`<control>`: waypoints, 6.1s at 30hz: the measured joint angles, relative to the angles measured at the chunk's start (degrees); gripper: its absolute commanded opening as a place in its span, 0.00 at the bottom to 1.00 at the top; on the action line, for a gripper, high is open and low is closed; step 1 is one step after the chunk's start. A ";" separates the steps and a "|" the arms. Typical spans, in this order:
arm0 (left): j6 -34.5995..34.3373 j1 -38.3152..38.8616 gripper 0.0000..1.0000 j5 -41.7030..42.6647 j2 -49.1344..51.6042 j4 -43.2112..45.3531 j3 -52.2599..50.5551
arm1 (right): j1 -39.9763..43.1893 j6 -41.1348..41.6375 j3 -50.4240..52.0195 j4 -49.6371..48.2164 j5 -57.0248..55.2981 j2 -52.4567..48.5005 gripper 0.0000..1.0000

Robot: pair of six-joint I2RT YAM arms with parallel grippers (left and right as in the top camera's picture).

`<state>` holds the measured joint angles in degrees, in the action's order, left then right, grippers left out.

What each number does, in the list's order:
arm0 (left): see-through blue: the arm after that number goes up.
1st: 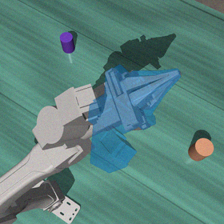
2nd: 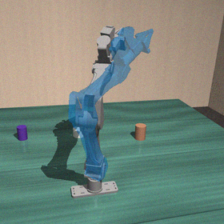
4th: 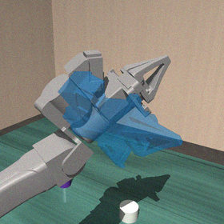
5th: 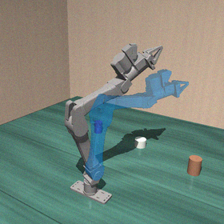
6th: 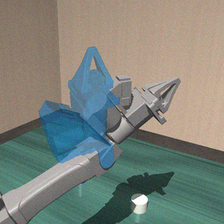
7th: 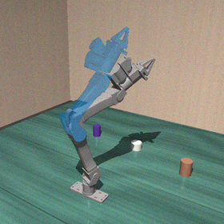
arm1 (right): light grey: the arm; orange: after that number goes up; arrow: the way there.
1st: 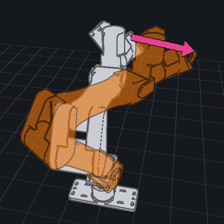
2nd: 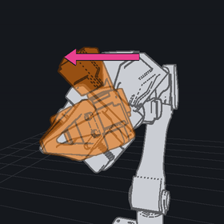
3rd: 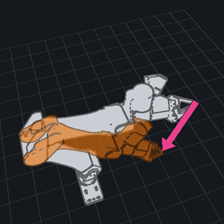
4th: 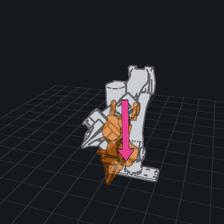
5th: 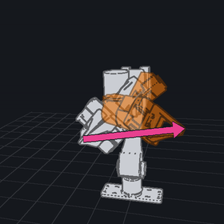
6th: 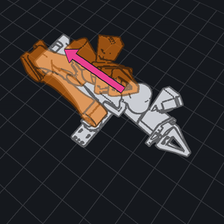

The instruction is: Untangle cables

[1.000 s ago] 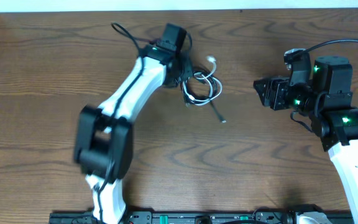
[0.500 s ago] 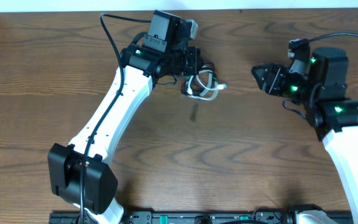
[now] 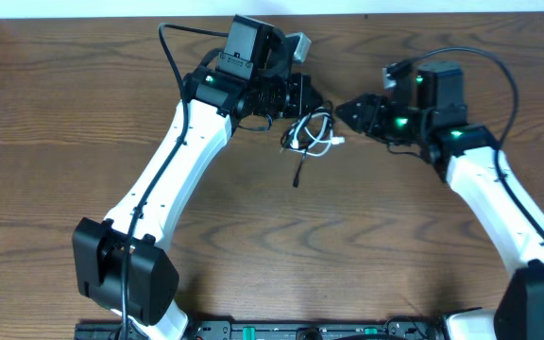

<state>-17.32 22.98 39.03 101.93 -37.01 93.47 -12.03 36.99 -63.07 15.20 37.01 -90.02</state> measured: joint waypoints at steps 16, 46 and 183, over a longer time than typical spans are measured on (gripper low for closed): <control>-0.90 0.00 0.08 11.37 0.02 0.00 0.00 | -2.14 -0.74 0.00 4.33 -6.67 -6.56 0.51; -3.87 -4.96 0.08 12.39 -9.22 -4.24 0.00 | -1.05 -3.28 -0.09 14.49 -28.94 -11.63 0.26; 15.54 1.77 0.07 19.61 10.12 -15.28 0.28 | 4.61 -36.83 -1.51 15.56 3.87 -3.56 0.35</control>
<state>-1.78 24.75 58.63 112.05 -52.29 93.76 -7.42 0.16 -64.58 30.76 40.88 -93.58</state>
